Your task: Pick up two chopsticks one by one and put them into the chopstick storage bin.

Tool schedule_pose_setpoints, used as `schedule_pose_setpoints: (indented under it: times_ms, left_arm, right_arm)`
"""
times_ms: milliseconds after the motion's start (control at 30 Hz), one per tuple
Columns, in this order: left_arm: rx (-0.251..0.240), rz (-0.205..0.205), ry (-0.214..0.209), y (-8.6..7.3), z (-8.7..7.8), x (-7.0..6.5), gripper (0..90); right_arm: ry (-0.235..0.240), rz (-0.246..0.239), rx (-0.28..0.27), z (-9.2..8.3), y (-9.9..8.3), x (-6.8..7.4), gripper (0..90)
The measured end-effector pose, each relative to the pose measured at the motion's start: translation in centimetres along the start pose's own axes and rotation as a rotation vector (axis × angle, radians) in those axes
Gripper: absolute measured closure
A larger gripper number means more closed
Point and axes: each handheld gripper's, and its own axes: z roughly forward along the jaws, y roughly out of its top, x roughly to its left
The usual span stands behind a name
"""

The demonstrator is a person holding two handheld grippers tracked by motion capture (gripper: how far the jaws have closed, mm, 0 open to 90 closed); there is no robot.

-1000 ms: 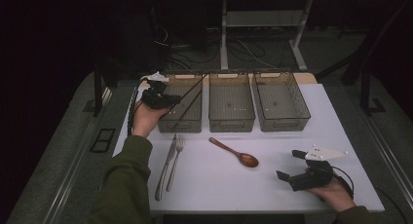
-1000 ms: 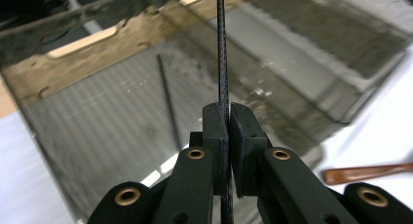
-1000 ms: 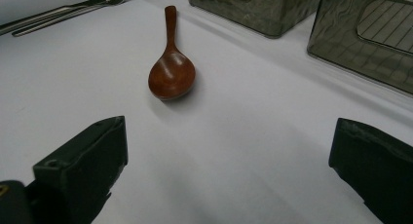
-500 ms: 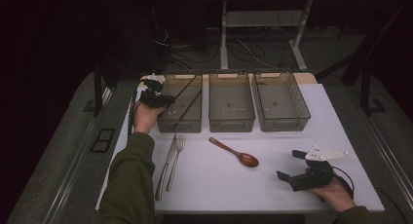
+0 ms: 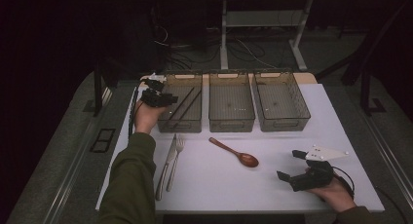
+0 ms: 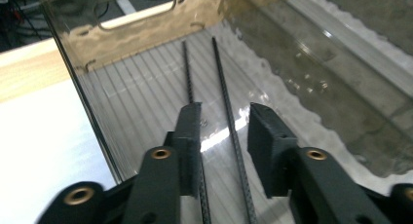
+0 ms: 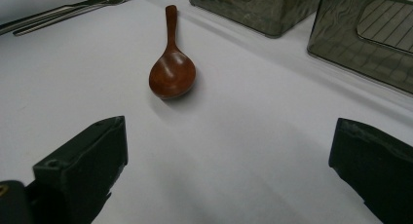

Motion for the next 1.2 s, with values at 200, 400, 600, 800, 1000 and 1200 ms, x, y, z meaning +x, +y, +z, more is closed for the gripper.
schedule_pose_setpoints:
  times_ms: [200,400,600,800,1000,1200]
  left_arm:
    - [-0.066,0.011,-0.047,0.5,-1.3,-0.8,48.9]
    - [-0.116,0.038,-0.115,0.6,-2.9,-2.3,41.3]
    - [-0.134,0.067,-0.169,-0.2,-4.0,-3.9,36.8]
    - [-0.136,0.116,-0.201,-1.6,-4.8,-5.8,33.8]
    - [-0.14,0.142,-0.222,-3.2,-5.2,-7.4,33.3]
    - [-0.137,0.157,-0.242,-4.9,-5.4,-8.7,31.8]
  right_arm:
    - [-0.001,-0.001,0.001,0.1,0.0,0.0,0.1]
    - [-0.001,0.004,0.001,0.1,0.0,-0.2,0.1]
    - [0.001,0.005,0.006,0.0,0.0,-0.2,0.1]
    - [-0.007,0.005,0.008,-0.1,-0.1,-0.2,0.1]
    - [-0.012,0.01,0.002,-0.3,-0.2,-0.3,0.1]
    - [-0.014,0.012,0.0,-0.4,-0.2,-0.2,0.1]
